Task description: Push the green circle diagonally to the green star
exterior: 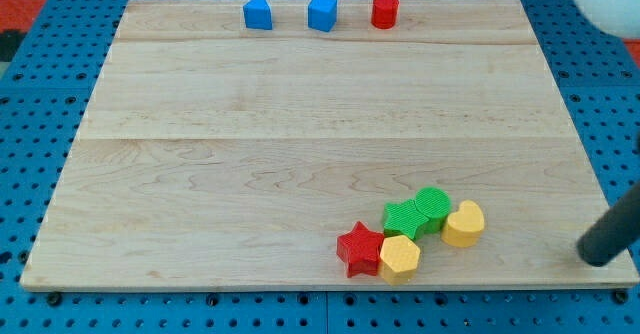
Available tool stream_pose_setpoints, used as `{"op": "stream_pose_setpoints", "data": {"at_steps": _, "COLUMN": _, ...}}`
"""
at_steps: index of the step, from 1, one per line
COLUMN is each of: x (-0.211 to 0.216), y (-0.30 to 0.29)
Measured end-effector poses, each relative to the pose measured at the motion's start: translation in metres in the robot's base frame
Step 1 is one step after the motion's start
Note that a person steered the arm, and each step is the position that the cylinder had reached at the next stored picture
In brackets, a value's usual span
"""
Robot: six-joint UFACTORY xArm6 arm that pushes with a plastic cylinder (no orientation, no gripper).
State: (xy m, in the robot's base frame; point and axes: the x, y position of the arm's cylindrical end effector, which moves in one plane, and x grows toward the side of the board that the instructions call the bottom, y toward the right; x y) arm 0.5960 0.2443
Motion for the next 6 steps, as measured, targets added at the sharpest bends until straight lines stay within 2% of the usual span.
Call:
{"op": "stream_pose_setpoints", "data": {"at_steps": 2, "x": -0.032, "y": -0.107}}
{"op": "stream_pose_setpoints", "data": {"at_steps": 3, "x": -0.063, "y": -0.168}}
{"op": "stream_pose_setpoints", "data": {"at_steps": 5, "x": -0.114, "y": -0.196}}
{"op": "stream_pose_setpoints", "data": {"at_steps": 6, "x": -0.139, "y": -0.176}}
